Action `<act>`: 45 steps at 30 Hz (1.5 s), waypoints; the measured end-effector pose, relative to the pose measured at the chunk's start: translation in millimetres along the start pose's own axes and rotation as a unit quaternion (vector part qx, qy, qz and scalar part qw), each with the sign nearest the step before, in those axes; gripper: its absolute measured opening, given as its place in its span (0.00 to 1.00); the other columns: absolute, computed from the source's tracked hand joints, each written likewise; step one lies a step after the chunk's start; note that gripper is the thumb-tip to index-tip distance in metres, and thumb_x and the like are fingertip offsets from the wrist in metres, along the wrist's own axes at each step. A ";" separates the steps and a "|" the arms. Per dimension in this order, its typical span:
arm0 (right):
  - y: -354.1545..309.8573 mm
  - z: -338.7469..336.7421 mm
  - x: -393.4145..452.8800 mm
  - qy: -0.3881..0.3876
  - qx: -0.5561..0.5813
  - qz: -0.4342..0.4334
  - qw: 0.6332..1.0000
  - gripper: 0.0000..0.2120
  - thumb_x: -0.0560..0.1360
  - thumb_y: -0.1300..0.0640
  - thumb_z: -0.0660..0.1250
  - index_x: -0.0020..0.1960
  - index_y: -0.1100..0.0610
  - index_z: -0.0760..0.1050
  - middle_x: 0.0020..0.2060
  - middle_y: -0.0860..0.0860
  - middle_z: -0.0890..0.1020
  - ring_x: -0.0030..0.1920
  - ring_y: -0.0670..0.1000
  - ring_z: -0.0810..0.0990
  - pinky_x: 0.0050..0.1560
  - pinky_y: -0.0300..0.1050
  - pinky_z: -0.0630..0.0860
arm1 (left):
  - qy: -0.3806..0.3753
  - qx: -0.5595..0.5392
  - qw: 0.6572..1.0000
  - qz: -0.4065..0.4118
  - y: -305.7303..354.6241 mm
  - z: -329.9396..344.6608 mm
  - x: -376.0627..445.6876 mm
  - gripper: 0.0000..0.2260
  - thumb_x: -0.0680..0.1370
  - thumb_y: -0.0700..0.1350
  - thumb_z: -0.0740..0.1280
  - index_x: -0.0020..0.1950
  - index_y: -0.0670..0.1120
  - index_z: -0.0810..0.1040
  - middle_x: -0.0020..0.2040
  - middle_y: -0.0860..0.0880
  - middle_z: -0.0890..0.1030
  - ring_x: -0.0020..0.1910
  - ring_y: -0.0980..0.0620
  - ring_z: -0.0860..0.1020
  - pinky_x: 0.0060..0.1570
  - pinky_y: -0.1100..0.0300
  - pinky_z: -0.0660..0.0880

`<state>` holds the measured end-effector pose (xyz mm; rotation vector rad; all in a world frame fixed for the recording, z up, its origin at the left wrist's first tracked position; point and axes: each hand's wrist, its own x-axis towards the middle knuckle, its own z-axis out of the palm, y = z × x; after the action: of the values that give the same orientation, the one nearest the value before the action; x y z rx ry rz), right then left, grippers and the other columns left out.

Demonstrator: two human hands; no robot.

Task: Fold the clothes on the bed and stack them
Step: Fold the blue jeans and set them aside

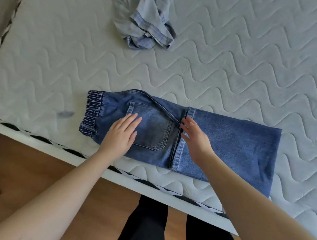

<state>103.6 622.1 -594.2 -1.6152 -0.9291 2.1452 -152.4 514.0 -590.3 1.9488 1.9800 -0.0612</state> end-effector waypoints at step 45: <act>-16.3 -43.9 19.9 -0.072 0.333 0.093 0.936 0.39 0.79 0.31 0.40 0.77 0.57 0.60 0.74 0.55 0.68 0.75 0.56 0.64 0.77 0.58 0.53 | -0.260 -0.386 0.884 0.040 98.0 -209.6 4.4 0.22 0.66 0.59 0.68 0.59 0.71 0.71 0.56 0.67 0.80 0.56 0.63 0.79 0.52 0.60 0.78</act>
<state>136.0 659.8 -605.3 -1.2425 -0.0342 2.3617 -103.6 581.4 -374.4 1.3002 1.2794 0.1827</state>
